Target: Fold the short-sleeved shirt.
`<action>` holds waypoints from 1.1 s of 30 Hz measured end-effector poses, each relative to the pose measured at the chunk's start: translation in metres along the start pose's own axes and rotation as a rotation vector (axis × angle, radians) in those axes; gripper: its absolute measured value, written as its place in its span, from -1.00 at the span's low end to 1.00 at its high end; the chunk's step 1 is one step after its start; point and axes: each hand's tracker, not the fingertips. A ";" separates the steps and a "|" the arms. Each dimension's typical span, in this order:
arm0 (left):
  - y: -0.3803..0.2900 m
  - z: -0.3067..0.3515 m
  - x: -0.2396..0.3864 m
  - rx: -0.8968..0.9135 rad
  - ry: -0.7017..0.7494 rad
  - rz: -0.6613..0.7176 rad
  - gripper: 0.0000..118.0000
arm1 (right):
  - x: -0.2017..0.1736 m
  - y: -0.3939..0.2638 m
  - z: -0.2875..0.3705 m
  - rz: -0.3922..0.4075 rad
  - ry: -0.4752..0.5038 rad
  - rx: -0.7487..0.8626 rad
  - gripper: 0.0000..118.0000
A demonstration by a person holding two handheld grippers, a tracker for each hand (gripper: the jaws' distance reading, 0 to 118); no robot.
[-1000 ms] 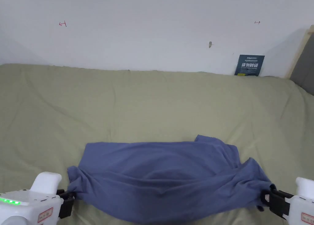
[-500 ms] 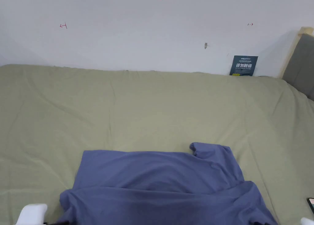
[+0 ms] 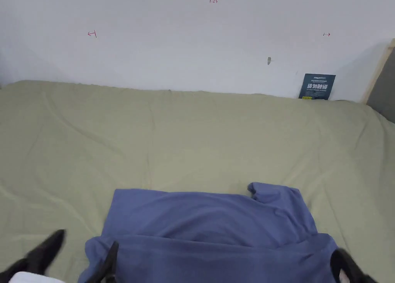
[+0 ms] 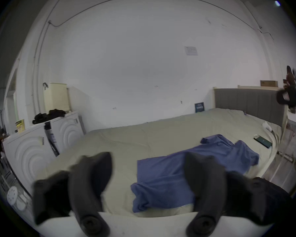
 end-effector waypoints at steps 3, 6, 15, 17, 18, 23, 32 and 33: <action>-0.001 -0.010 0.000 -0.030 -0.022 0.046 -0.83 | -0.014 0.002 -0.002 0.092 -0.054 -0.011 -0.90; -0.001 -0.030 -0.003 -0.078 -0.057 0.059 -0.84 | -0.007 -0.002 -0.011 0.005 0.041 -0.076 -0.92; -0.047 -0.244 -0.054 -0.456 -0.080 0.070 -0.83 | 0.013 -0.037 -0.048 -0.021 0.034 -0.241 -0.96; -0.056 -0.297 -0.069 -0.480 -0.065 0.095 -0.52 | 0.018 -0.043 -0.060 -0.030 0.032 -0.276 -0.96; -0.059 -0.323 -0.078 -0.503 -0.069 0.120 0.10 | 0.021 -0.046 -0.065 -0.035 0.032 -0.295 -0.96; -0.075 -0.408 -0.093 -0.615 -0.002 0.096 0.84 | 0.035 -0.059 -0.092 -0.066 0.012 -0.356 -0.96; -0.120 -0.428 -0.069 -0.693 -0.005 0.104 -0.03 | 0.066 -0.073 -0.150 -0.116 -0.028 -0.470 -0.96; -0.118 -0.426 -0.062 -0.693 -0.037 0.122 -0.52 | 0.075 -0.078 -0.164 -0.128 -0.049 -0.513 -0.95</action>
